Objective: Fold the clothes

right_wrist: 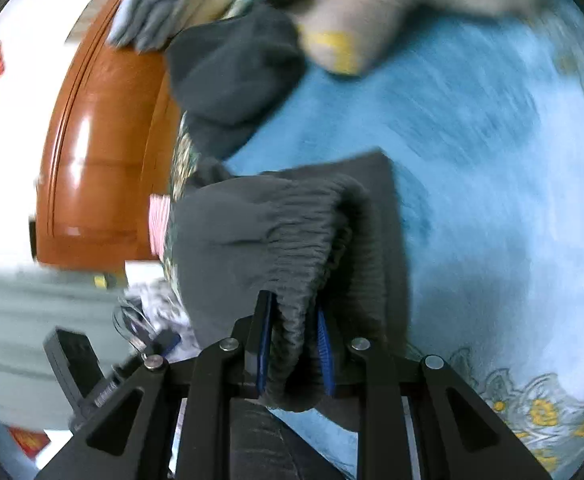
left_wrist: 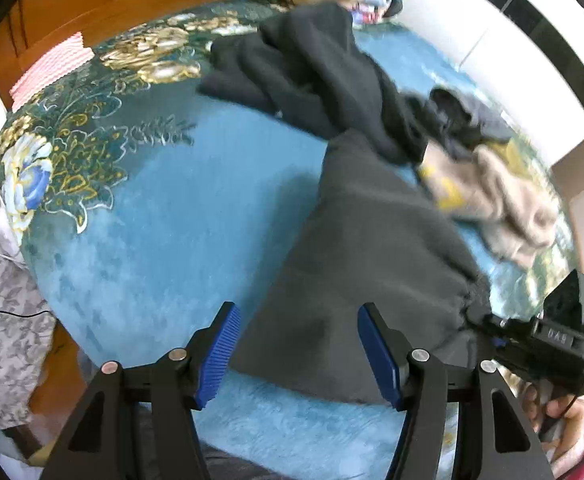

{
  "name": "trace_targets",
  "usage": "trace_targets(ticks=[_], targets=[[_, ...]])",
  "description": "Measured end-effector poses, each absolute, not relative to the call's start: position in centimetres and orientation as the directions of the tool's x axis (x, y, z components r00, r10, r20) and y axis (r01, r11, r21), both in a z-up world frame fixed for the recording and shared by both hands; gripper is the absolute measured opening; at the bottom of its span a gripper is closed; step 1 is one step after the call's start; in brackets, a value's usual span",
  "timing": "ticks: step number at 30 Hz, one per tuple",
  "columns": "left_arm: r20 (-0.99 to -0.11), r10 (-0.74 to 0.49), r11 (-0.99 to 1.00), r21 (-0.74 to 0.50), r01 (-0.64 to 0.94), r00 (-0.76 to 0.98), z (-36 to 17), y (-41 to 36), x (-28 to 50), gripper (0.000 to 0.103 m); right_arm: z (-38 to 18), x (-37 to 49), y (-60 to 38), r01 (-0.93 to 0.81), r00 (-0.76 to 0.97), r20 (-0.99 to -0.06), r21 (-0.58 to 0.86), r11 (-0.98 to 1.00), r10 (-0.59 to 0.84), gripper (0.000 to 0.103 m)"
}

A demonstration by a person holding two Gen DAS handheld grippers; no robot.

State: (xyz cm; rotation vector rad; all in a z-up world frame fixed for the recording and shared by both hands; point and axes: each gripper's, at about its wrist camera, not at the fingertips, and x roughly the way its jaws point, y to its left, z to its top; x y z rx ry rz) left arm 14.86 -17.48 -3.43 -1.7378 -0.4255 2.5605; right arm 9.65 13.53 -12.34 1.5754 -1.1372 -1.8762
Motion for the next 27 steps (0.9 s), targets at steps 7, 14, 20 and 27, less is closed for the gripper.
trace_targets(ticks=[7,14,20,27], targets=[[-0.931,0.142,-0.965,-0.206,0.161,-0.338,-4.8,-17.4,15.0,0.065,-11.6,9.6,13.5,-0.124,-0.257,-0.637,0.768,-0.629,-0.727,0.022],[-0.902,0.194,-0.961,-0.254,0.109,-0.385,-3.2,-16.8,14.2,0.065,-11.5,10.0,13.8,-0.150,-0.231,-0.635,0.772,-0.618,-0.737,0.027],[-0.919,0.221,-0.973,-0.232,-0.003,-0.326,-4.1,-13.9,13.5,0.065,-6.4,9.7,13.0,-0.016,-0.240,-0.769,0.613,-0.790,-0.592,0.027],[-0.928,0.215,-0.976,-0.218,-0.026,-0.304,-4.4,-13.0,13.5,0.065,-3.1,8.5,9.3,0.206,-0.263,-0.766,0.549,-0.810,-0.586,0.032]])
